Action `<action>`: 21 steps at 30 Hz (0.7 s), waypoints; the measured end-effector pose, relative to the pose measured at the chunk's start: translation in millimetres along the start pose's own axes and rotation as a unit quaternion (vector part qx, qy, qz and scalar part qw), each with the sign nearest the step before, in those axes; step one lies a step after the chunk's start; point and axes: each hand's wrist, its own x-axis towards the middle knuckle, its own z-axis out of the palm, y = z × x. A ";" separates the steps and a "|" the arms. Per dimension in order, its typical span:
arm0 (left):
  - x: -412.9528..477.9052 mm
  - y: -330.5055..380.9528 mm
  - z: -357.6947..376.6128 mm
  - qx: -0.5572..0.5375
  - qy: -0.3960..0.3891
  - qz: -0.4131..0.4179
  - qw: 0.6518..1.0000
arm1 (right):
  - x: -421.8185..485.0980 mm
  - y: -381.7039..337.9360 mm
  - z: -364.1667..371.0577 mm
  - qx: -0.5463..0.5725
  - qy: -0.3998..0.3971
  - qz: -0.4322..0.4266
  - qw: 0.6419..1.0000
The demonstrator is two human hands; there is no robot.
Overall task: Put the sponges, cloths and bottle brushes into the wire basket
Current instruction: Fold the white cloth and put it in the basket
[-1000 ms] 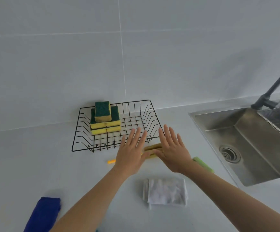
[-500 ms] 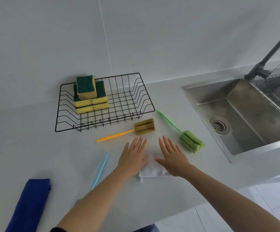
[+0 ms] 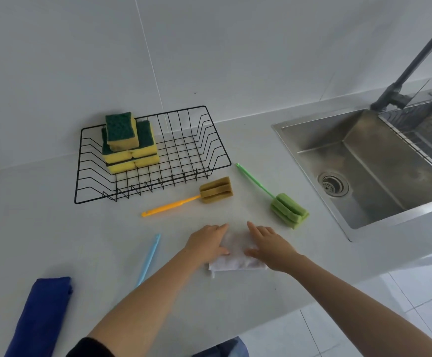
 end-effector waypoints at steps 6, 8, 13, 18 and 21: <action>5.6 -1.7 -0.2 -0.050 -0.011 -0.027 0.998 | 5.9 -0.6 -8.4 0.035 -0.025 0.019 0.999; 4.4 -3.2 -1.4 -0.049 -0.021 -0.024 0.998 | 7.5 -0.5 -12.0 0.059 -0.034 0.017 0.998; 0.7 -11.9 -19.0 -0.088 -0.025 -0.013 0.996 | 11.7 -1.2 -29.5 0.134 -0.028 -0.008 0.990; -8.1 -20.7 -65.0 -0.106 0.017 -0.016 0.994 | 20.8 -18.7 -72.5 0.185 0.002 -0.057 0.981; -12.8 -30.6 -101.2 -0.118 0.046 -0.022 0.992 | 32.0 -31.9 -103.2 0.192 0.030 -0.075 0.978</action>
